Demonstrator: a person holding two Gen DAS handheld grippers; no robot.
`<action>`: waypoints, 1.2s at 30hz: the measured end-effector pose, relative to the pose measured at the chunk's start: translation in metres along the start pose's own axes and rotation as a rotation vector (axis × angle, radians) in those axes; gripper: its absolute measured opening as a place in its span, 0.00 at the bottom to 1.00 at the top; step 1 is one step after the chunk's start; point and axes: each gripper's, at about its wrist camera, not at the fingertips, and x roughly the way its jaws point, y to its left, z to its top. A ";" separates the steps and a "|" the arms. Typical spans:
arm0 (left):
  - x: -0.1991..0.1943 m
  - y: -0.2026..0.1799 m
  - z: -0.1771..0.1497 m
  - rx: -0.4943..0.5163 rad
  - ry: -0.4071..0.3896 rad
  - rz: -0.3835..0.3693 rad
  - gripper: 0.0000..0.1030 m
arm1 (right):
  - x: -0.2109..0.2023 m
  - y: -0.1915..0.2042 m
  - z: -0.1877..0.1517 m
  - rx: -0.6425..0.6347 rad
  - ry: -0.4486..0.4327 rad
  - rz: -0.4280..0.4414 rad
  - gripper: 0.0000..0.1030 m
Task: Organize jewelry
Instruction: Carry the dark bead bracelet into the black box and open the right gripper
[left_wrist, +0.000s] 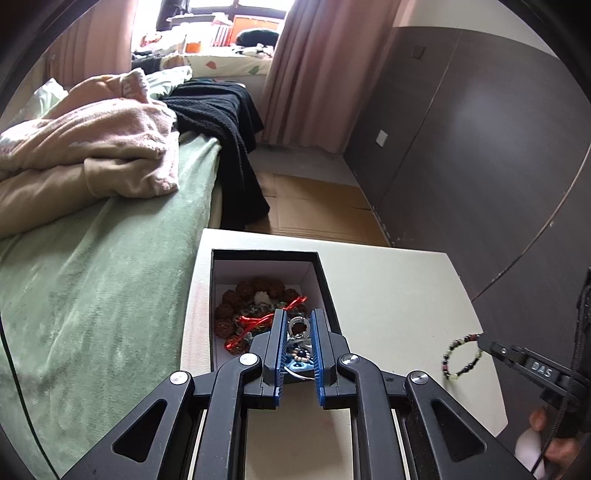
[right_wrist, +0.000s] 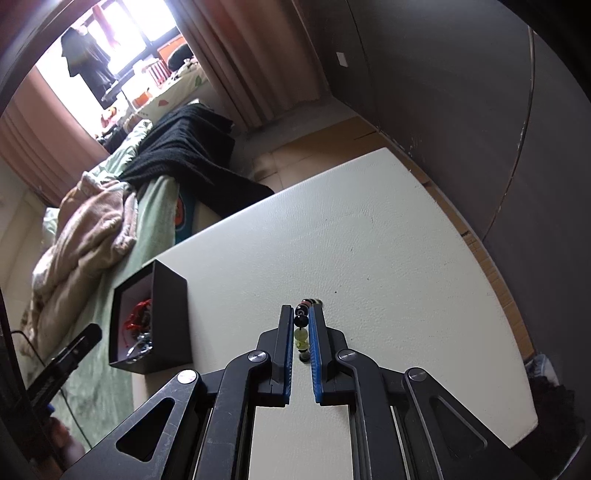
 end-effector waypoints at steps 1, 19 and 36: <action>0.001 0.002 0.001 -0.011 -0.002 -0.008 0.13 | -0.004 -0.001 0.000 0.004 -0.008 0.013 0.09; -0.006 0.046 0.020 -0.190 0.011 -0.063 0.62 | -0.012 0.064 0.001 -0.052 -0.079 0.243 0.09; -0.015 0.075 0.030 -0.263 -0.012 -0.080 0.62 | 0.029 0.152 -0.010 -0.191 0.060 0.394 0.55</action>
